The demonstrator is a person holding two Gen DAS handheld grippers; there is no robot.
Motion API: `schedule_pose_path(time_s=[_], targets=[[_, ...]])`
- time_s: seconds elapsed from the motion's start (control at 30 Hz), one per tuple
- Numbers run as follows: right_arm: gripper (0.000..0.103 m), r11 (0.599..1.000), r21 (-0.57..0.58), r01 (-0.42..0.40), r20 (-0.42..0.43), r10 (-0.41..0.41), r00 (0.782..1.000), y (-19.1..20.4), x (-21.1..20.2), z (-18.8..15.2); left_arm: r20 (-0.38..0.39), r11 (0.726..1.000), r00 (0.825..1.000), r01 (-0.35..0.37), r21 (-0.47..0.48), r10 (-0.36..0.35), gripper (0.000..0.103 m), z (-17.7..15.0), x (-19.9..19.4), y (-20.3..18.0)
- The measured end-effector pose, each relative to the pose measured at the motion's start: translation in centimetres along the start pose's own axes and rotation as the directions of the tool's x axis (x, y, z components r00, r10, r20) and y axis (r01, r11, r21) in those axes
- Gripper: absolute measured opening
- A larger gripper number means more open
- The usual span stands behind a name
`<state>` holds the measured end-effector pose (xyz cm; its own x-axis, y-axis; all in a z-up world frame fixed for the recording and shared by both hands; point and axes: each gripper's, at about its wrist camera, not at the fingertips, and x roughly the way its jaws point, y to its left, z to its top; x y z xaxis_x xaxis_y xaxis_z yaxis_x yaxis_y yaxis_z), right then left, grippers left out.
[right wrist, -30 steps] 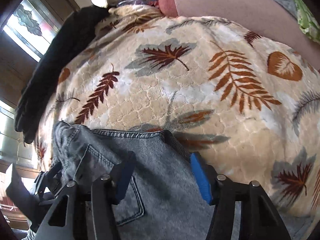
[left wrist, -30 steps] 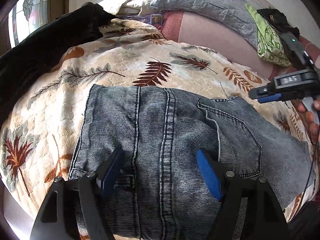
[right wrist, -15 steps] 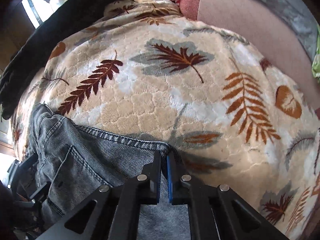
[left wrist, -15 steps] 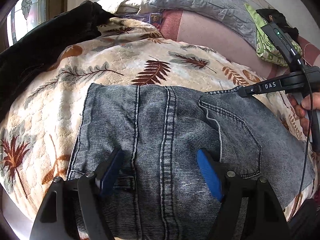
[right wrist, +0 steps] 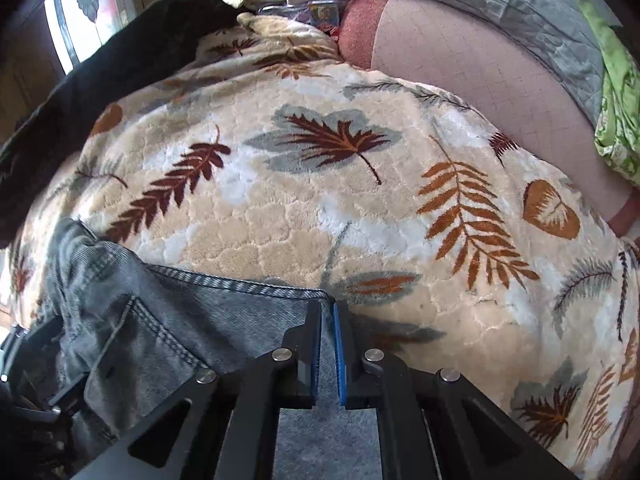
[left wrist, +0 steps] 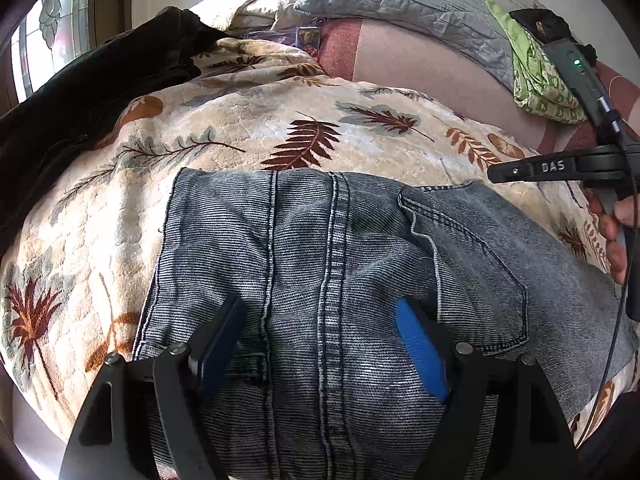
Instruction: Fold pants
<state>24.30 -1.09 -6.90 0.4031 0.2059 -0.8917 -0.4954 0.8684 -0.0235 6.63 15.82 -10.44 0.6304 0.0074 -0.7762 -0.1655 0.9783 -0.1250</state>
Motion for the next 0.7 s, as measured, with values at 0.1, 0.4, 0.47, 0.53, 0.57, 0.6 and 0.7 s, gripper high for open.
schedule_pose_path(time_s=[0.1,0.4,0.47,0.53,0.57,0.6,0.7], targets=[[0.009,0.998,0.026,-0.06,0.005,0.06,0.998,0.7,-0.4,-1.1,0.0,1.0,1.0,-0.002,0.001,0.002,0.079,0.0,0.0,0.0],[0.026,0.995,0.091,-0.039,-0.022,0.042,0.999,0.8,0.0,-2.5,-0.001,1.0,1.0,-0.007,-0.008,0.007,0.08,0.1,0.1,-0.1],[0.049,0.993,0.105,-0.05,-0.038,0.054,0.998,1.1,0.1,-3.2,-0.001,1.0,1.0,-0.01,-0.011,0.01,0.08,0.1,0.1,-0.1],[0.071,0.996,0.083,0.019,-0.114,-0.009,0.993,1.3,2.5,-4.2,0.0,1.0,1.0,-0.015,-0.009,0.015,0.081,0.0,0.1,-0.3],[0.072,0.997,0.07,0.031,-0.16,-0.02,0.987,1.3,4.0,-4.6,-0.001,1.0,1.0,-0.016,-0.007,0.016,0.081,0.0,0.1,-0.3],[0.072,0.996,0.082,0.028,-0.123,-0.018,0.992,0.9,3.3,-4.7,-0.001,1.0,1.0,-0.019,-0.004,0.019,0.081,0.0,0.1,-0.4],[0.068,0.984,0.167,-0.058,-0.055,0.068,0.996,0.6,0.5,-4.4,0.002,1.0,1.0,-0.004,-0.006,0.004,0.081,-0.1,0.0,-0.1]])
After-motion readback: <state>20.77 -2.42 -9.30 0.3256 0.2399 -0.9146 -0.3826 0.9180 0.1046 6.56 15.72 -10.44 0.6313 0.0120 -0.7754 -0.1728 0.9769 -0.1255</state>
